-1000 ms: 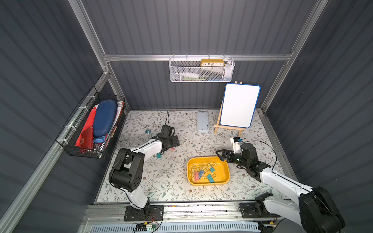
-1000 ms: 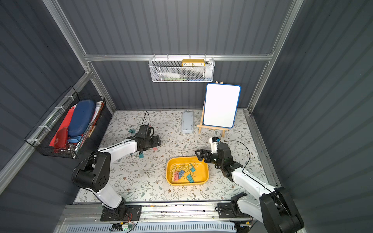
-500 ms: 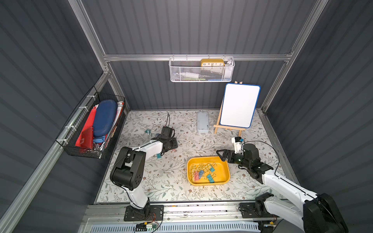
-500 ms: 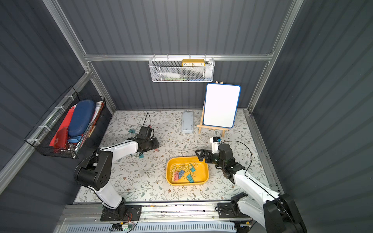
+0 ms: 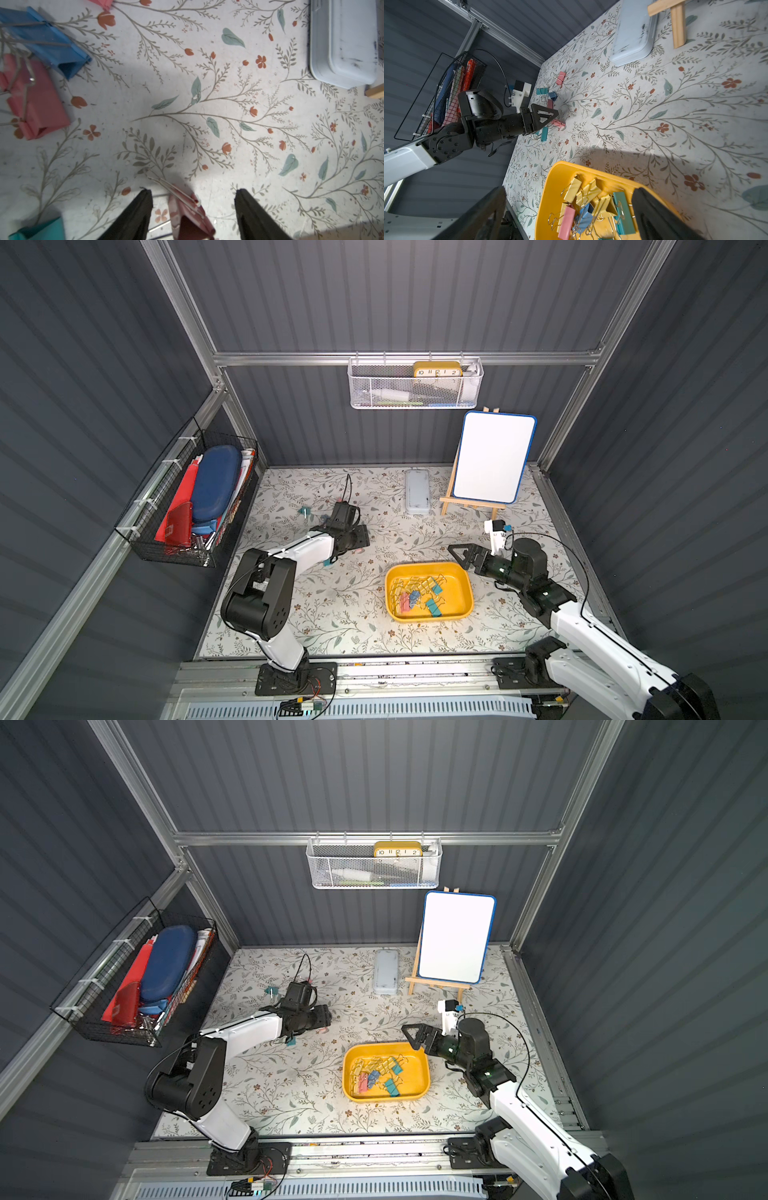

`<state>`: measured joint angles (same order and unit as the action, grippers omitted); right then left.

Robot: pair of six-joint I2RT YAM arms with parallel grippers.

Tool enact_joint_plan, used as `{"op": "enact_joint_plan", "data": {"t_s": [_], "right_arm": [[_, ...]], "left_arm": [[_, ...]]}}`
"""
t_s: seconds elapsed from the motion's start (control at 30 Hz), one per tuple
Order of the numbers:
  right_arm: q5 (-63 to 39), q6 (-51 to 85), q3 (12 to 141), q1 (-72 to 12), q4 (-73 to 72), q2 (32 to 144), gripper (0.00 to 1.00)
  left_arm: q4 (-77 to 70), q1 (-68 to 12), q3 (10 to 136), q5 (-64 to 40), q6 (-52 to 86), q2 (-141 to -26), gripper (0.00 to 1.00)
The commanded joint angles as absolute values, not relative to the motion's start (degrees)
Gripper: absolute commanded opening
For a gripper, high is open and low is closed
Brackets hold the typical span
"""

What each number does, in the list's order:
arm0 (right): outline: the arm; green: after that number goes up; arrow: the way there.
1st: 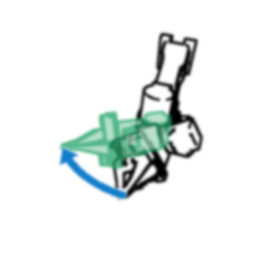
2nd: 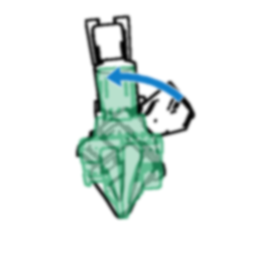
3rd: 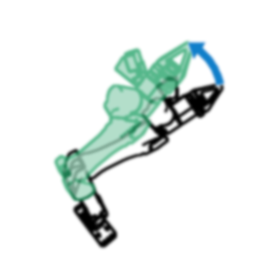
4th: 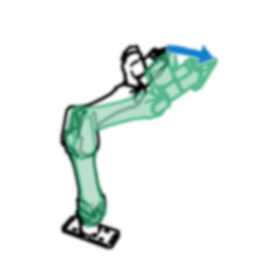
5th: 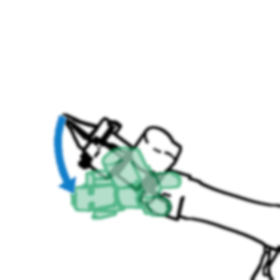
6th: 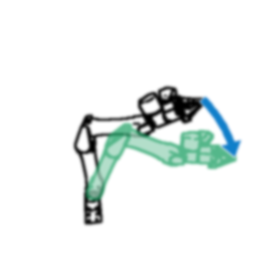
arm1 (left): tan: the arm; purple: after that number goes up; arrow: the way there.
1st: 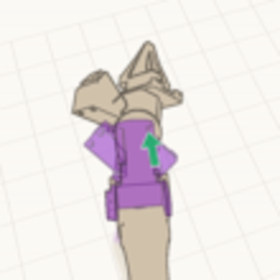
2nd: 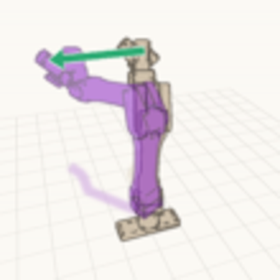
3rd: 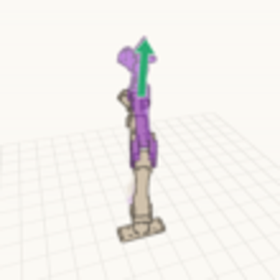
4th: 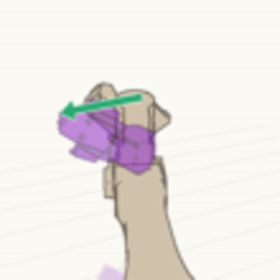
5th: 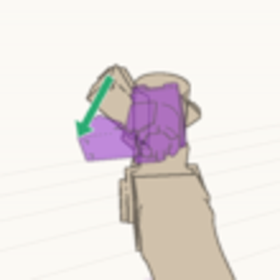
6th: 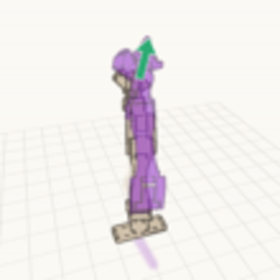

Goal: Put the binder clips in the storage box
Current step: Pick up the binder clip at the center of the board.

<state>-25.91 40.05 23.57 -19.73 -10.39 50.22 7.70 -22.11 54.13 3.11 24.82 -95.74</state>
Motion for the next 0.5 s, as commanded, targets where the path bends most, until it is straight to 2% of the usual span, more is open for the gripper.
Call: {"op": "enact_joint_plan", "data": {"t_s": [0.0,0.07,0.3,0.4,0.47], "right_arm": [[-26.5,41.6,24.0,-20.1,-9.8,50.1,0.99],[-26.3,42.0,24.0,-20.2,-9.9,50.3,0.99],[-26.4,42.7,25.2,-20.3,-10.0,51.6,0.99],[-26.3,42.9,25.4,-20.3,-9.2,51.0,0.99],[-26.0,43.1,25.5,-20.4,-8.8,50.3,0.99]], "left_arm": [[8.6,-23.8,51.8,4.4,25.7,-92.5,0.68],[8.4,-24.3,51.0,6.1,27.2,-92.4,0.65],[6.5,-24.3,51.8,8.9,30.9,-96.0,0.42],[5.4,-24.3,51.5,9.3,32.1,-95.7,0.25],[5.3,-24.3,51.5,9.0,32.3,-95.5,0.24]]}}
